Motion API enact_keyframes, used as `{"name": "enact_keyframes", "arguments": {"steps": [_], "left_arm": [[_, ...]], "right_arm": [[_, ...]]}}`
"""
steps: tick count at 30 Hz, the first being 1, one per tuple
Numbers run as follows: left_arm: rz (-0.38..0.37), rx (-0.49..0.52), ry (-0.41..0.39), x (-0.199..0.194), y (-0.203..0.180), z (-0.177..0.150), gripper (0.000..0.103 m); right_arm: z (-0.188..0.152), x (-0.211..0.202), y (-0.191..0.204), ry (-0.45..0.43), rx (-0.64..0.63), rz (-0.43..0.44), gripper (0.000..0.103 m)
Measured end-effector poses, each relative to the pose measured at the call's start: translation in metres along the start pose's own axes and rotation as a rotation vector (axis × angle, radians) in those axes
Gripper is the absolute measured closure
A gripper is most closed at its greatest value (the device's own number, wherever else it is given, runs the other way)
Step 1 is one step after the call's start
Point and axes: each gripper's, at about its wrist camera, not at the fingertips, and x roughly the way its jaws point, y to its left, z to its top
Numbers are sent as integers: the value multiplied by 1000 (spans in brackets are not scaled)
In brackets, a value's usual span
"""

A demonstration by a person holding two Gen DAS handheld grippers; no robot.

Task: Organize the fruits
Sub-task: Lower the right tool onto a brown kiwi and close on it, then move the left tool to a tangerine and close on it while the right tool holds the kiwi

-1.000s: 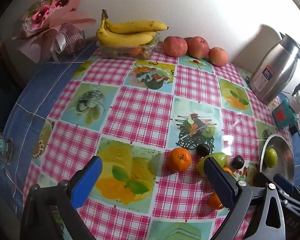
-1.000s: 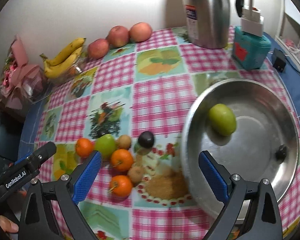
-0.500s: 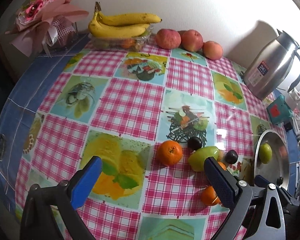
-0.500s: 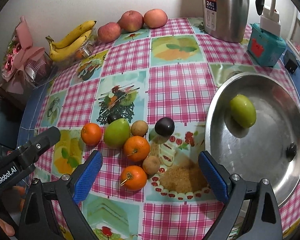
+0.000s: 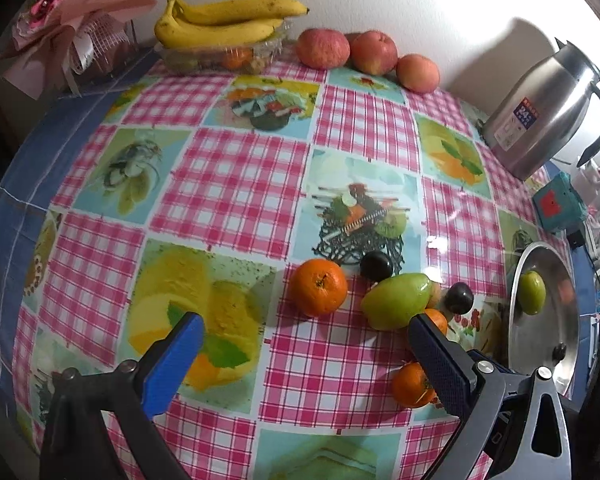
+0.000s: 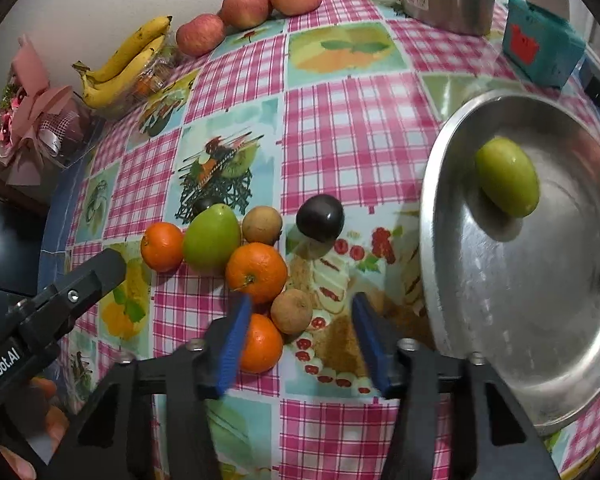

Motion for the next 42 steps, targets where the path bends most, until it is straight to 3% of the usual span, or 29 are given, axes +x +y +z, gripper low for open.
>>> {"name": "enact_keyframes", "arguments": {"steps": [9,28,36,42], "left_arm": [[-19,-1,45,13,-5,-5,0],[-28,-1,70,18,-8,-6,0],[-48,14,89,21,-15,-7,1],[-83,45,108,22,-29,-10,3]], "right_arm": [[-1,2,-3,22,24,45,73],[-3,7,-22,53,151,164,78],[-4,2,-22,52,140,129,79],[-5,-11,-20,27,69,-27,79]]}}
